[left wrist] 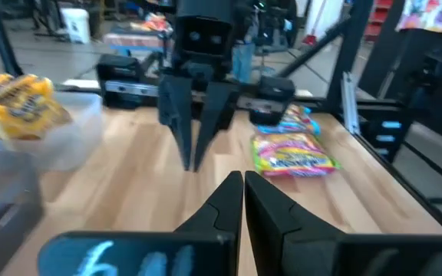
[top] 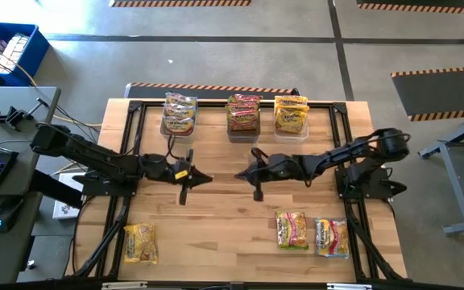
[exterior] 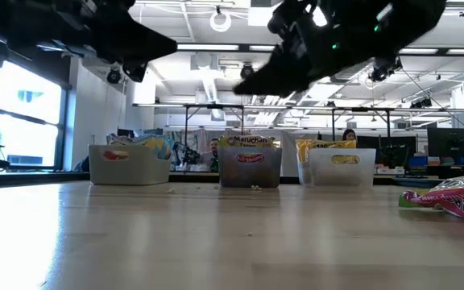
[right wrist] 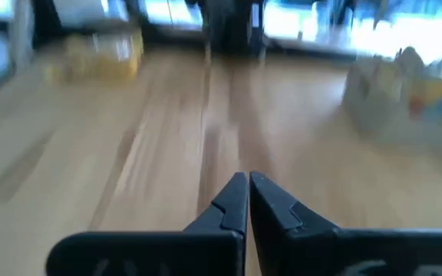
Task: Sort Maruchan noodles
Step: Put the green noodle pack into the black bin
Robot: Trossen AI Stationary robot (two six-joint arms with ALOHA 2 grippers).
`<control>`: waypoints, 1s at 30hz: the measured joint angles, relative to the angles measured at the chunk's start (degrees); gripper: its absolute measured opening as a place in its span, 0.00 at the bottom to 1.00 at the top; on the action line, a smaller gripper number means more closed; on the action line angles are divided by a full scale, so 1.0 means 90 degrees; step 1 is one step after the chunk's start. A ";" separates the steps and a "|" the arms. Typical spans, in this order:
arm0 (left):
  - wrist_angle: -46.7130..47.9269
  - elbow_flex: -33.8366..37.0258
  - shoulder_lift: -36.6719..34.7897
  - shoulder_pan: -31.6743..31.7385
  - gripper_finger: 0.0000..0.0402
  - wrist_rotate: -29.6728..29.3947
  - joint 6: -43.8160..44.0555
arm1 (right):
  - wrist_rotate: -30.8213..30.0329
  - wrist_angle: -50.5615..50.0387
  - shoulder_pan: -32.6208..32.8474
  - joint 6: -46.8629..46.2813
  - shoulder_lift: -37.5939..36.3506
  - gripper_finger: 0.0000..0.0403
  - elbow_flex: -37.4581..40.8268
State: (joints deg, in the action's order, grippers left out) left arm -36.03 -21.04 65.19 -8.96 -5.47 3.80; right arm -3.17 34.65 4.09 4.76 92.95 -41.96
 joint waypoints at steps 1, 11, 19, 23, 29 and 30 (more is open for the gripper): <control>0.0011 0.0000 0.0053 -0.0065 0.02 -0.0017 0.0008 | -0.0097 -0.0734 0.0076 -0.0131 -0.0155 0.00 -0.0110; -0.0493 -0.0002 0.1398 -0.0276 0.02 -0.0037 0.0125 | 0.0420 -0.7394 0.1430 -0.3361 -0.0835 0.00 -0.2136; -0.1787 -0.0002 0.2480 -0.0276 0.02 0.0204 0.0234 | 0.0884 -0.8595 0.2670 -0.5979 -0.0833 0.00 -0.2069; -0.1973 -0.0002 0.2579 -0.0276 0.02 0.0206 0.0242 | 0.0901 -0.8901 0.3046 -0.7168 -0.0828 0.00 -0.1674; -0.1989 -0.0043 0.2547 -0.0276 0.02 0.0208 0.0513 | 0.1304 -0.8728 0.3268 -0.8280 -0.0826 0.00 -0.0949; -0.1984 -0.0064 0.2547 -0.0276 0.02 0.0213 0.0573 | 0.1413 -0.8637 0.3272 -0.8340 -0.0826 0.00 -0.0837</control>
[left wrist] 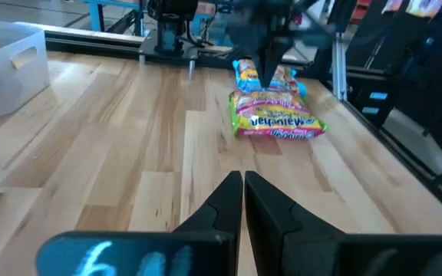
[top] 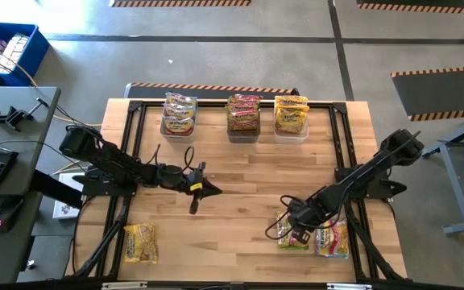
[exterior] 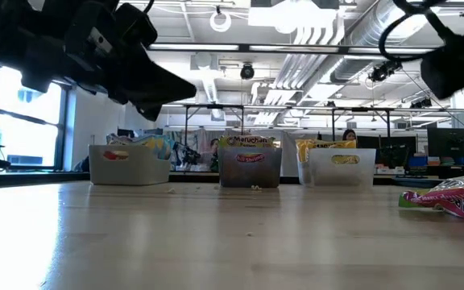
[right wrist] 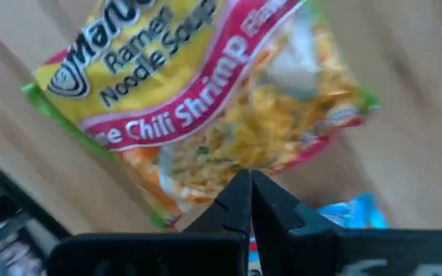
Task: Sort Maruchan noodles
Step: Put the green noodle pack into the black bin
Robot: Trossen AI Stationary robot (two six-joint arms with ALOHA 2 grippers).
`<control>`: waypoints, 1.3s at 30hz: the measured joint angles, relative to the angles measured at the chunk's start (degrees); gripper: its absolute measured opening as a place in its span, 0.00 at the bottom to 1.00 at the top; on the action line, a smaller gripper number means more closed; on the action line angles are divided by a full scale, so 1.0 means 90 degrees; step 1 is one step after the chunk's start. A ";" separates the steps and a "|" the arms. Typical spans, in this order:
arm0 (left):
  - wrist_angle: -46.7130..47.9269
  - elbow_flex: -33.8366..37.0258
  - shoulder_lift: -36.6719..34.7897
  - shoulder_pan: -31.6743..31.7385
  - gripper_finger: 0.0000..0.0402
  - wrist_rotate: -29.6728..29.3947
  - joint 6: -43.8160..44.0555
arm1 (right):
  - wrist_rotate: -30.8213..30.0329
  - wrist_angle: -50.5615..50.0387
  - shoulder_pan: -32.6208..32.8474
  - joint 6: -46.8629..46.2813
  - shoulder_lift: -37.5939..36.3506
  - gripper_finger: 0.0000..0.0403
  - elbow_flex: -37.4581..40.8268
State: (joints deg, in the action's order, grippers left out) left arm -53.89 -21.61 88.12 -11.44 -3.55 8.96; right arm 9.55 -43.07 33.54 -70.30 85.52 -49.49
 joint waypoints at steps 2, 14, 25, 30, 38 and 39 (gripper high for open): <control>-0.0002 -0.0060 0.0000 -0.0014 0.02 -0.0002 0.0050 | 0.0203 0.0419 -0.0002 -0.0043 0.0000 0.00 0.0228; 0.0081 -0.0247 -0.0001 -0.0203 0.08 -0.0002 0.0047 | -0.0900 0.3386 -0.0212 0.1474 0.0002 0.00 0.0698; 0.0542 -0.0247 -0.0005 -0.0613 0.16 -0.0065 0.0483 | -0.0003 0.2588 0.0022 0.1597 0.0002 0.00 0.0213; 0.0636 -0.0247 -0.0005 -0.0785 0.17 -0.0333 0.0492 | 0.0141 0.2386 0.0398 0.0978 0.0194 0.00 0.0388; 0.0638 -0.0249 -0.0005 -0.0796 0.18 -0.0361 0.0505 | 0.0064 0.4123 0.0269 0.1683 0.1269 0.00 0.0388; 0.0646 -0.0249 -0.0005 -0.0811 0.18 -0.0370 0.0536 | -0.0016 0.4475 0.0206 0.1829 0.1407 0.00 0.0388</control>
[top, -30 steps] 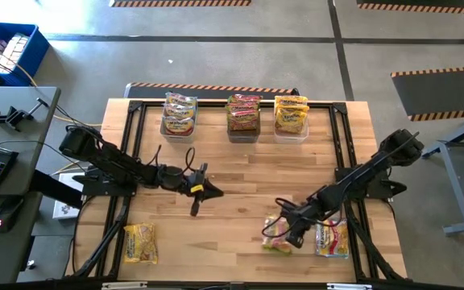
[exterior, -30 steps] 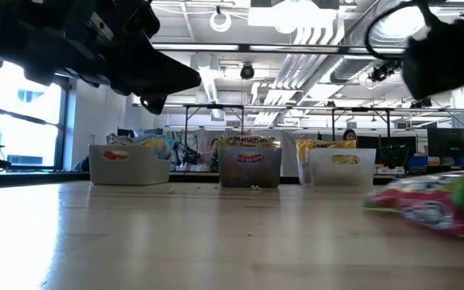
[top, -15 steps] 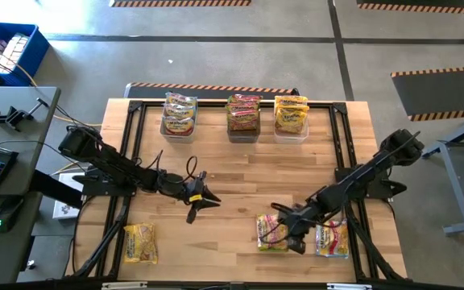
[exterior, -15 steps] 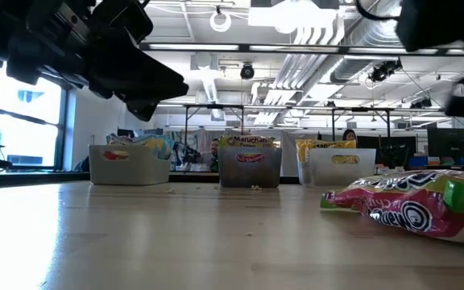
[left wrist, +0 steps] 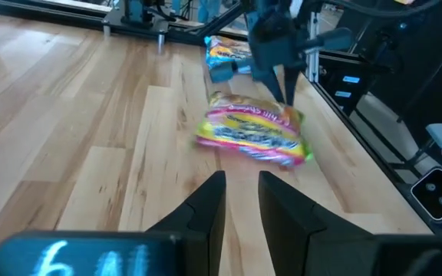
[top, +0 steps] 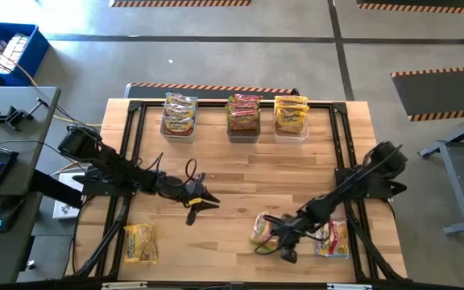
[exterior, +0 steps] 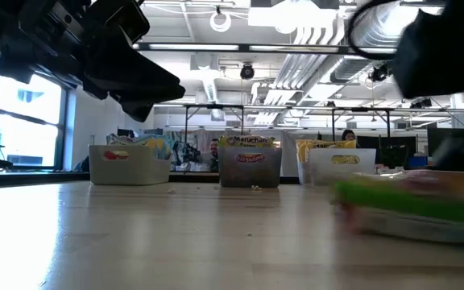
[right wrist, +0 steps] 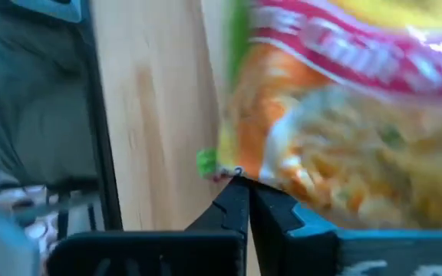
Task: Sort Maruchan noodles
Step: Put the green noodle pack into the black bin
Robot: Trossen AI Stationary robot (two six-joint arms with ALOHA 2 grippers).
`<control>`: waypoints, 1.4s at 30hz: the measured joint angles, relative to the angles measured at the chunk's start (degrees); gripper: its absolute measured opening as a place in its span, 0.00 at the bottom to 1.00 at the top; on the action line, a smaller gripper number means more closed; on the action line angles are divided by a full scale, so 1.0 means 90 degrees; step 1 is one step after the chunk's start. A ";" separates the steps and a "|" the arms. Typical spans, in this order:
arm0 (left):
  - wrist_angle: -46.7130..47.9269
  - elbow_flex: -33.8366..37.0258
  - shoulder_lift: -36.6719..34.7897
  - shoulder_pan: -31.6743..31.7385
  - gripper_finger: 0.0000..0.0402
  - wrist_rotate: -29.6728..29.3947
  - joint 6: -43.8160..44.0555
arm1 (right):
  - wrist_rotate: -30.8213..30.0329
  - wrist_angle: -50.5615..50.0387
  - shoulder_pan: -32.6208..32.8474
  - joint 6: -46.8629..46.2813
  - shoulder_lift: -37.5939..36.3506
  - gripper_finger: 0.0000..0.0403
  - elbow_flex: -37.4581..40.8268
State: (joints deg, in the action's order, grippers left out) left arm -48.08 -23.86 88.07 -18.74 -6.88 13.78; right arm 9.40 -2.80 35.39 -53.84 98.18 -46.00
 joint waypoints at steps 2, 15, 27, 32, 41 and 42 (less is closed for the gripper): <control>0.0001 0.0000 0.0000 -0.0037 0.18 -0.0006 0.0015 | -0.0207 0.0610 -0.0150 0.0332 0.0184 0.00 0.0000; 0.0070 -0.0008 0.0072 -0.0412 0.18 -0.0506 0.0132 | -0.1376 0.1995 -0.1143 0.1822 0.0434 0.00 0.0000; 0.0793 -0.1174 0.1359 -0.0150 0.38 -0.0542 -0.0208 | -0.0556 0.1677 -0.1013 0.2077 0.0100 0.00 0.0000; 0.1177 -0.1656 0.1778 0.0127 0.45 -0.0543 -0.0764 | -0.1728 0.0279 -0.0637 0.1835 -0.0739 0.00 -0.0004; 0.1804 -0.2252 0.2127 0.0656 0.45 0.0248 -0.0875 | -0.2840 -0.1758 -0.0478 0.0538 -0.0848 0.00 0.0000; 0.1885 -0.2318 0.2127 0.0709 0.45 0.0464 -0.0781 | -0.2852 -0.1741 -0.0502 0.0578 -0.0792 0.00 0.0000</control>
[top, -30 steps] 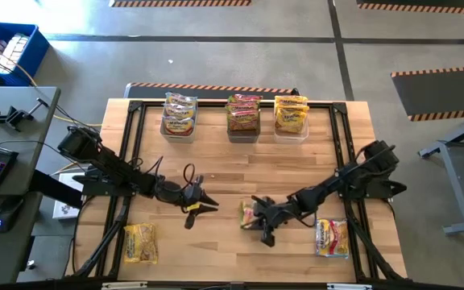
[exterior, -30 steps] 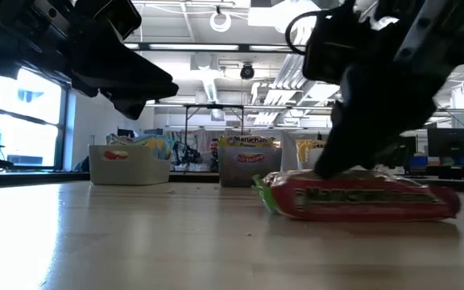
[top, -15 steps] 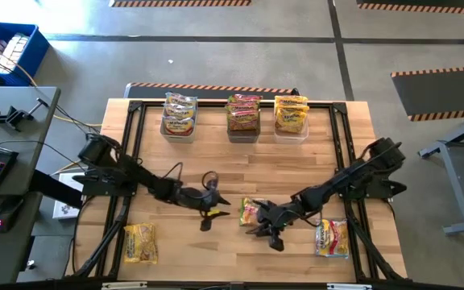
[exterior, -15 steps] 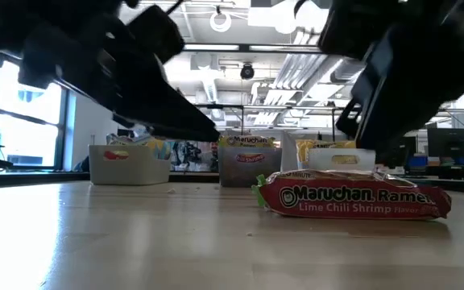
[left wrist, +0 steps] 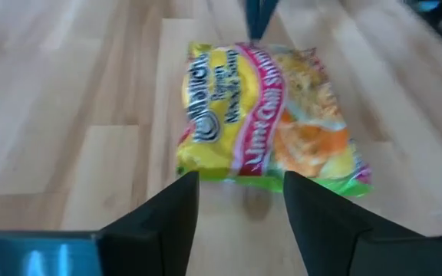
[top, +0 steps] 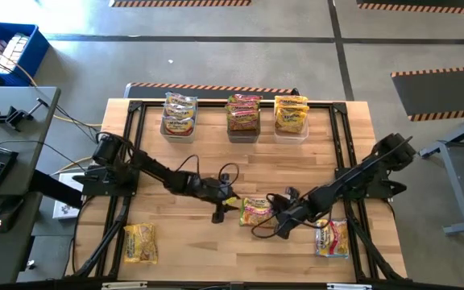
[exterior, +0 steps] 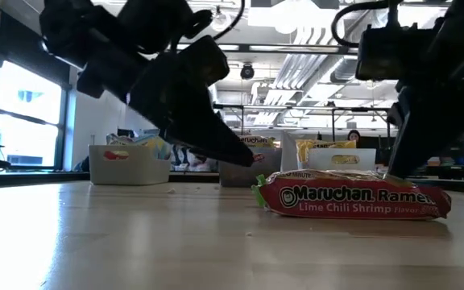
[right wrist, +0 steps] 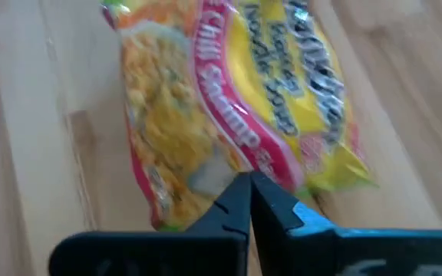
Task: Sort Maruchan noodles
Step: Put the green noodle pack into the black bin
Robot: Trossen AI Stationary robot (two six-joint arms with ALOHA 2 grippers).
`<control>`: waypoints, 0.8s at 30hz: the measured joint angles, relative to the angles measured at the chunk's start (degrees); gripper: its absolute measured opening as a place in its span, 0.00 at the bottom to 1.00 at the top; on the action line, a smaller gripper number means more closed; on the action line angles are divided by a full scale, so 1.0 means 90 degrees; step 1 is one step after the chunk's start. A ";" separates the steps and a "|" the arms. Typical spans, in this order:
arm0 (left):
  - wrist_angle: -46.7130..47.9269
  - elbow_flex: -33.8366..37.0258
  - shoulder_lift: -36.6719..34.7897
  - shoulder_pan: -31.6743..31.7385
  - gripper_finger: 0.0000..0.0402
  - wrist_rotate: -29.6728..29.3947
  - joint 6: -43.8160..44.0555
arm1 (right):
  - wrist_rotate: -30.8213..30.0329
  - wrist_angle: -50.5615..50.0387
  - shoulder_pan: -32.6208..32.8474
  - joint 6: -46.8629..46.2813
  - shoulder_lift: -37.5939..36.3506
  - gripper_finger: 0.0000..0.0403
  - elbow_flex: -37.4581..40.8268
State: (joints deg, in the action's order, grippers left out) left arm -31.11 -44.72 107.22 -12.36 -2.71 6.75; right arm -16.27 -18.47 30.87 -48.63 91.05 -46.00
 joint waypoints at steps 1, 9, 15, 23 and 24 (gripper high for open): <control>0.0069 -0.0052 0.0000 0.0039 0.45 0.0143 0.0095 | -0.0005 0.0145 -0.0033 0.0094 0.0074 0.00 0.0000; 0.0615 -0.0251 -0.0034 0.0123 0.46 0.0272 0.0027 | -0.0045 0.0956 -0.0198 0.1025 0.0517 0.00 -0.0005; 0.0956 -0.0251 -0.0036 0.0070 0.46 0.0242 -0.0459 | -0.0003 0.1439 -0.0286 0.1959 0.0646 0.00 -0.0007; 0.1165 -0.0253 -0.0045 0.0094 0.44 0.0538 -0.0829 | 0.0094 0.1551 -0.0398 0.2700 0.0646 0.00 -0.0007; 0.1200 -0.0253 -0.0047 0.0110 0.43 0.0679 -0.0829 | 0.0101 0.1575 -0.0420 0.2797 0.0646 0.00 -0.0007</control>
State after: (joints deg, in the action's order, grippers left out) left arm -20.31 -47.00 106.80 -11.37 3.40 -0.71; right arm -15.36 -4.30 27.09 -23.46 96.86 -46.06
